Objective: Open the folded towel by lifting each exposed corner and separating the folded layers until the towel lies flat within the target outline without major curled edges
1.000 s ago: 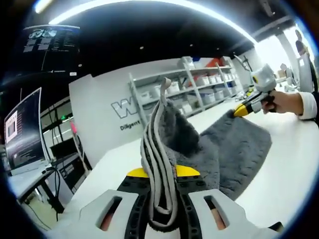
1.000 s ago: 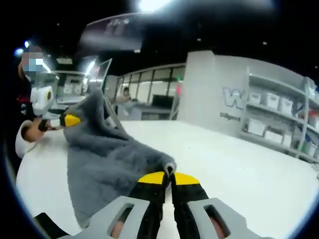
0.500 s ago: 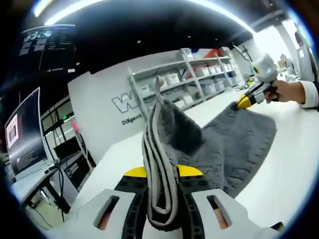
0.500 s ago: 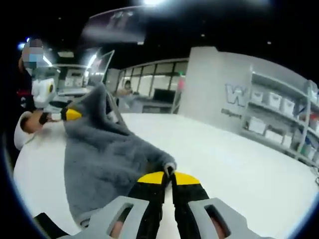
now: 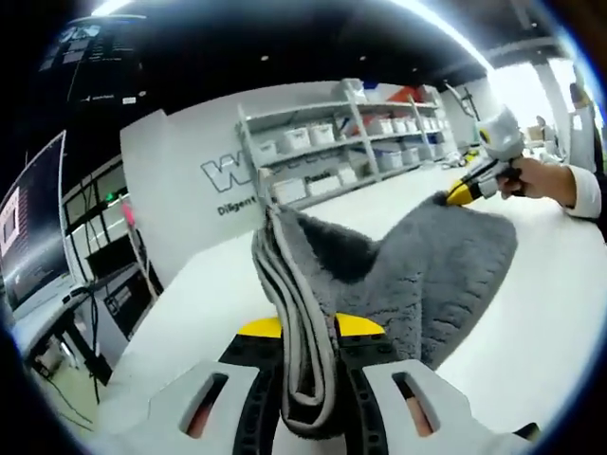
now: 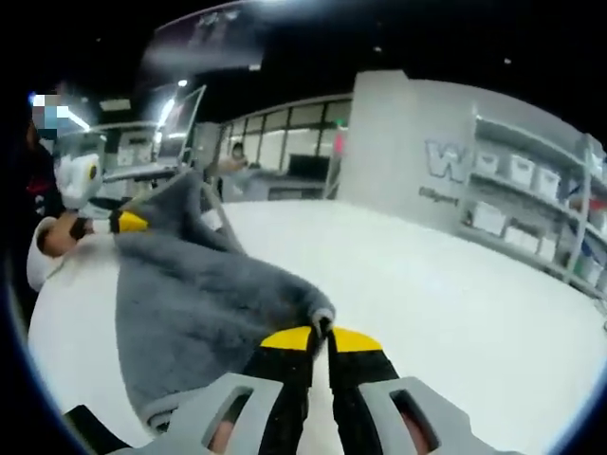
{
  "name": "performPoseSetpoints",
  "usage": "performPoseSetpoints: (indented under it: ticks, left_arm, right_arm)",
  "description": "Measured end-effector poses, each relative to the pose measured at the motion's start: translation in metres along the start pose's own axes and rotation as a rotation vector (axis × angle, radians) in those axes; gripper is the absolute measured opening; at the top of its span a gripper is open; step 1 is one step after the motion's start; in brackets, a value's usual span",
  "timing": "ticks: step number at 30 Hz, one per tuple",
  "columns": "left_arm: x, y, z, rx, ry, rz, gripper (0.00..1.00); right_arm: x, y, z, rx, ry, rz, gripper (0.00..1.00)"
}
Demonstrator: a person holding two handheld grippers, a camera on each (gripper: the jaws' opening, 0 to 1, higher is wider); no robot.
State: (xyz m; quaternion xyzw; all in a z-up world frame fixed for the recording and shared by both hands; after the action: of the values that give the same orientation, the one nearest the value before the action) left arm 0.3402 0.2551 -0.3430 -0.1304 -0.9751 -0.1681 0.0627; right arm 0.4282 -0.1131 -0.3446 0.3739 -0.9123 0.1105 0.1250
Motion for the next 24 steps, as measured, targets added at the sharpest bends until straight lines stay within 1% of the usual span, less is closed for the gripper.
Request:
performPoseSetpoints:
  ticks: [4,8,10,11,15,18,24]
  left_arm:
    - [-0.001,-0.003,0.000,0.021,0.004,0.028,0.16]
    - [-0.003,-0.005,0.000,0.069,0.001,0.071,0.16]
    - [-0.004,-0.008,0.001,0.137,0.002,0.127,0.15]
    - [-0.004,-0.006,0.001,0.150,0.003,0.128,0.15]
    - [-0.005,-0.002,0.004,0.125,0.015,0.097,0.16]
    - [-0.006,-0.002,0.006,0.112,0.025,0.092,0.17]
    - [-0.006,0.005,0.010,0.123,0.043,0.067,0.20]
  right_arm:
    - [0.003,-0.004,-0.001,-0.023,-0.012,0.010,0.00]
    - [0.007,-0.009,-0.004,-0.037,-0.027,0.035,0.00]
    - [0.008,-0.011,-0.005,-0.050,-0.042,0.044,0.00]
    - [0.008,-0.012,-0.004,-0.056,-0.040,0.040,0.00]
    - [0.004,-0.011,0.000,-0.079,-0.032,0.020,0.01]
    - [0.001,-0.008,0.002,-0.050,-0.012,0.022,0.02]
    - [-0.003,-0.006,0.005,-0.008,0.012,0.018,0.06]
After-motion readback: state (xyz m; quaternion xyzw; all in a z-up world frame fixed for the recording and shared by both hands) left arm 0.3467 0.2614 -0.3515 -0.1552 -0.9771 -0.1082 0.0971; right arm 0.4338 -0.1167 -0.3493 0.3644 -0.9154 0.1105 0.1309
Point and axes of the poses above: the point that each gripper's makers call its tool centre point, and the gripper's own axes: x roughly backward along the fingers, y roughly to its left, z roughly out of its underside, the point moved 9 cm from there along x, roughly backward along the fingers, and after that the axes turned 5 degrees about -z, right-handed, at the moved point
